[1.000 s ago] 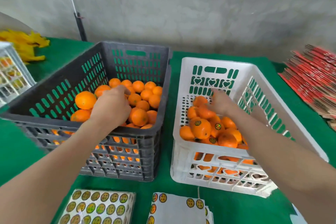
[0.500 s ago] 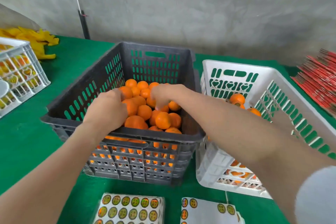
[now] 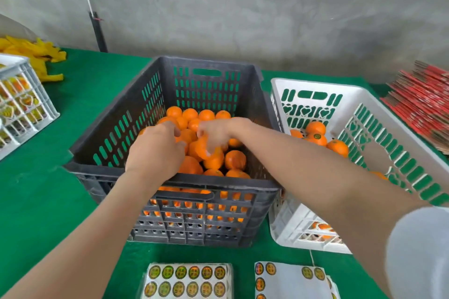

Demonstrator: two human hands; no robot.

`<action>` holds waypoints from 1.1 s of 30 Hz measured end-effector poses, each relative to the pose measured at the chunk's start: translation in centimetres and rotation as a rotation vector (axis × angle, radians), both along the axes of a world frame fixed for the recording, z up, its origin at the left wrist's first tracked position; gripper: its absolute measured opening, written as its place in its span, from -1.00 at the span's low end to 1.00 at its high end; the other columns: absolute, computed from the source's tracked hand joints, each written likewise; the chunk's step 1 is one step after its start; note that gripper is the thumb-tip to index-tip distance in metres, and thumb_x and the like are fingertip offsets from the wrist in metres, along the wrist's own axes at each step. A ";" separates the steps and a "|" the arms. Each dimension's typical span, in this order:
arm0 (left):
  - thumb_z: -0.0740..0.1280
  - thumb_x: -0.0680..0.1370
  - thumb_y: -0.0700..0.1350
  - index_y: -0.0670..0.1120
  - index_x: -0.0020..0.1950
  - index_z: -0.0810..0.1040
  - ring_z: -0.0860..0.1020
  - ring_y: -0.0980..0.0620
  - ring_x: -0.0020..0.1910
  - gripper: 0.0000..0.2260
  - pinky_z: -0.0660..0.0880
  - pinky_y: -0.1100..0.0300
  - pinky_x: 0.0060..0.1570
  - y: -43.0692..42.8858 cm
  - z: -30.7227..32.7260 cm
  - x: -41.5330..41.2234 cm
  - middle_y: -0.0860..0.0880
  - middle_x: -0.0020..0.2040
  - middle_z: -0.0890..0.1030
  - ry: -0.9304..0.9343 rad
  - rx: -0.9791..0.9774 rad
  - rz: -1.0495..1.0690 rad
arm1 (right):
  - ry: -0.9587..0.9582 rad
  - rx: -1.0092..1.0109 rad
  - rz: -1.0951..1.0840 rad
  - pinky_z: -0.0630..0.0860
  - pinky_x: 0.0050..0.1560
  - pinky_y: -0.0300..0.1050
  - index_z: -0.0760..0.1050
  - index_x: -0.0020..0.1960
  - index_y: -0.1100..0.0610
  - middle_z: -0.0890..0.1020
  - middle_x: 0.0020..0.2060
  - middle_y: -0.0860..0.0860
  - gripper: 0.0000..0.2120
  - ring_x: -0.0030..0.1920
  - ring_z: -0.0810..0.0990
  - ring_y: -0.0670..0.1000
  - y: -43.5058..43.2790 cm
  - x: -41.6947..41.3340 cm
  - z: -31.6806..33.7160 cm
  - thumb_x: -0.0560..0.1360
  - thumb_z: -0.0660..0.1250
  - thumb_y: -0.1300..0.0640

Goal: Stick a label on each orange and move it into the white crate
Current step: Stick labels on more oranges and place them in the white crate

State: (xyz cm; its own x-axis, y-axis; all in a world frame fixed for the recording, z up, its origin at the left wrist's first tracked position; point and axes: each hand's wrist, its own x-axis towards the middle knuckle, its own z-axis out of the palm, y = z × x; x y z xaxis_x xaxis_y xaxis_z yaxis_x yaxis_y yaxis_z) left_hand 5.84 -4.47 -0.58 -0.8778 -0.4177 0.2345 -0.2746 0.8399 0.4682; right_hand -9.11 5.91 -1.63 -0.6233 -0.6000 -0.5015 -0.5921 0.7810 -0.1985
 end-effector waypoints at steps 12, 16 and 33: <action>0.30 0.56 -0.23 -0.11 0.10 0.59 0.51 0.08 -0.19 -0.85 0.40 0.28 -0.16 2.2 2.2 3.8 -0.06 -0.09 0.62 0.517 0.168 -0.156 | -0.903 -0.885 -0.312 0.39 -0.56 -0.29 0.39 0.11 0.17 0.64 -0.34 0.19 -0.54 -0.54 0.51 -0.01 15.2 11.9 6.6 0.51 0.10 -0.21; 0.28 0.52 0.16 0.12 0.06 0.54 0.58 0.22 -0.09 -0.80 0.47 0.46 -0.13 9.1 2.7 7.8 0.17 -0.08 0.64 0.371 0.456 -0.570 | -0.985 -0.808 -0.455 0.31 -0.60 -0.31 0.43 0.00 0.18 0.61 -0.45 0.13 -0.50 -0.62 0.44 -0.03 19.1 15.0 3.8 0.48 0.06 -0.25; 0.58 0.06 -0.33 -0.15 0.34 0.35 0.56 -0.22 0.12 -0.12 0.49 -0.11 0.17 17.5 -10.8 10.7 -0.17 0.17 0.51 -0.325 1.255 -0.172 | -0.136 -0.162 -0.625 0.54 -0.04 -0.07 0.54 0.10 0.34 0.62 0.02 0.20 -0.55 0.05 0.60 0.16 29.4 17.9 -12.6 0.55 0.22 -0.07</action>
State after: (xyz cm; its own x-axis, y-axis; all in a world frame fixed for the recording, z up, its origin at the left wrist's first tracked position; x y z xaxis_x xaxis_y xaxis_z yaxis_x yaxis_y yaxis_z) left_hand 16.54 13.06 -11.41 -0.8839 -0.0729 -0.4619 -0.4562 -0.0827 0.8860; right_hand 8.79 35.27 -14.23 -0.8164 -0.2200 -0.5339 0.0018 0.9236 -0.3833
